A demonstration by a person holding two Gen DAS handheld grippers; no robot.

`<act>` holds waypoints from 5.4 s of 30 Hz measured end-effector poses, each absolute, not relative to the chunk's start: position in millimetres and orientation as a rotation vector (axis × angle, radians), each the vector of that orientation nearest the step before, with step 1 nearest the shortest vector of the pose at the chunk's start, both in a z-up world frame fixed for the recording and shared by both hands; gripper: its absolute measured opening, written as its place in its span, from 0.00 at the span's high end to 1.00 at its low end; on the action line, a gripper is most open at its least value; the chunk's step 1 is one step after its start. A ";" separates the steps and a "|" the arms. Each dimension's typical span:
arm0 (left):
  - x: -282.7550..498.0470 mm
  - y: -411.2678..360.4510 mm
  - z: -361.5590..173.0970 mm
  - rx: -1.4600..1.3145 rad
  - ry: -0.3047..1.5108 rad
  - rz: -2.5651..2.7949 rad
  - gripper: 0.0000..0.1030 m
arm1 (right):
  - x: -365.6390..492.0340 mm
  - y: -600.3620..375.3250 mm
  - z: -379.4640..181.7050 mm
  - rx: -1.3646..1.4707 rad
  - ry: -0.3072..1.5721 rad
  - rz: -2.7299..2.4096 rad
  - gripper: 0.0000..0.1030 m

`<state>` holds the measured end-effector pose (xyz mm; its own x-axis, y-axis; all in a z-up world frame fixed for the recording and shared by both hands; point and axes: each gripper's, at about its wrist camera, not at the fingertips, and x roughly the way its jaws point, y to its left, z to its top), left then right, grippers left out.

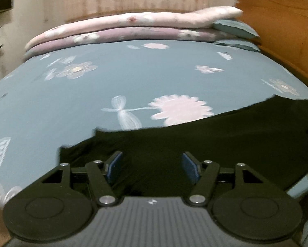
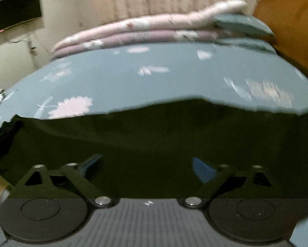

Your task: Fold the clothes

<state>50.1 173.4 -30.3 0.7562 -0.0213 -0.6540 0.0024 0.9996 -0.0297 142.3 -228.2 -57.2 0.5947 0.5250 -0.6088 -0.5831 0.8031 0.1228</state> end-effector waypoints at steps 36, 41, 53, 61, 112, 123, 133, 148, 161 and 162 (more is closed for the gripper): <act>97.6 166.5 -84.4 -0.156 0.853 -0.338 0.29 | 268.0 -25.1 -77.5 -0.771 0.870 1.474 0.68; 95.5 164.5 -84.6 -0.150 0.852 -0.330 0.28 | 269.7 -15.5 -76.8 -0.737 0.875 1.459 0.89; 98.9 170.4 -82.0 -0.107 0.830 -0.253 0.28 | 258.8 -10.0 -73.3 -0.801 0.721 1.326 0.97; 85.0 182.5 -79.7 -0.083 0.858 -0.140 0.28 | 242.9 -27.1 -45.1 -0.707 0.684 1.178 0.70; 3.8 277.5 -83.0 -0.241 0.645 0.116 0.62 | 108.3 -135.0 -55.9 -0.212 0.840 0.795 0.26; -7.9 282.2 -81.1 -0.259 0.622 0.155 0.89 | 110.7 -132.0 -62.8 -0.222 0.863 0.774 0.26; -14.9 332.5 -104.4 -0.649 0.646 0.165 0.88 | 113.7 -130.1 -65.2 -0.216 0.871 0.774 0.23; 10.2 284.7 -29.7 -0.148 0.597 0.062 0.49 | 117.6 -124.6 -66.1 -0.214 0.865 0.776 0.22; 69.3 318.9 -92.3 -0.326 0.668 0.044 0.45 | 130.4 -133.4 -76.2 -0.198 0.873 0.724 0.17; 67.2 319.3 -92.8 -0.325 0.665 0.041 0.45 | 131.8 -135.2 -79.6 -0.197 0.878 0.711 0.15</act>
<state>67.2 319.3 -92.8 0.7878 -0.0662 -0.6124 -0.1405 0.9487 -0.2833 131.8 -135.2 -79.6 0.4288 0.4876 -0.7605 -0.6428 0.7562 0.1225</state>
